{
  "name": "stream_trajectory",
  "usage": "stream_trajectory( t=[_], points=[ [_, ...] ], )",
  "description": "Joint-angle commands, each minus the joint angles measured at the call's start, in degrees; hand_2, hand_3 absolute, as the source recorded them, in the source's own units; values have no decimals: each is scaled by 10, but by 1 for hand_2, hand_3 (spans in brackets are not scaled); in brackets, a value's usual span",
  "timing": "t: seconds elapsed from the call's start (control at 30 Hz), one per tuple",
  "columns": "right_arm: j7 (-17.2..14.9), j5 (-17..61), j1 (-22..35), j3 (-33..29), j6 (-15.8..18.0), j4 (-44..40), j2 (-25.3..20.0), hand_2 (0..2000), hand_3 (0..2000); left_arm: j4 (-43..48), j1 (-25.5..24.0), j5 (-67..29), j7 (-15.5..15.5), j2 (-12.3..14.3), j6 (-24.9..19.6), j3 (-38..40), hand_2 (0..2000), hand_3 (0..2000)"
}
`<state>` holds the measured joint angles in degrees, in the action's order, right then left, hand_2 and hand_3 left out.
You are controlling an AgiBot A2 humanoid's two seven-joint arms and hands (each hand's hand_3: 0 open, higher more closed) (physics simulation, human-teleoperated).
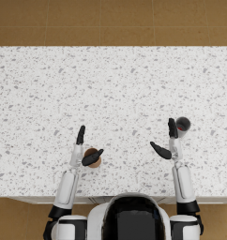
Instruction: Pick up two cups and pour the berry on the right into the cup on the left
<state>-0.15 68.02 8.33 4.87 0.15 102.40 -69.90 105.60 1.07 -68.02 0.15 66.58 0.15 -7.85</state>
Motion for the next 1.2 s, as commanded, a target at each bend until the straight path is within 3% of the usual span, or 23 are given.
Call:
stream_trajectory(
  t=[0.03, 0.27, 0.47, 0.87, 1.2],
  points=[
    [0, 18, 1, -51, 0, -4, -2, 0, 0, 21, -37, -18, 0, -14, 0, 14, 0, 0],
    [1, 76, 1, -134, -1, -31, -8, 0, 0, 38, -101, -59, -1, -31, -1, 21, 0, 0],
    [1, 81, 3, -153, -1, -86, -14, 0, 0, 12, -132, -63, -1, -36, -1, 10, 0, 0],
    [1, 82, 29, -157, -1, -192, -24, 0, 0, -61, -117, -64, -1, -12, -1, -2, 0, 0],
    [1, 82, 76, -115, -1, -307, -36, 0, 0, -76, -110, -64, -1, 5, -2, -18, 0, 0]
  ],
)
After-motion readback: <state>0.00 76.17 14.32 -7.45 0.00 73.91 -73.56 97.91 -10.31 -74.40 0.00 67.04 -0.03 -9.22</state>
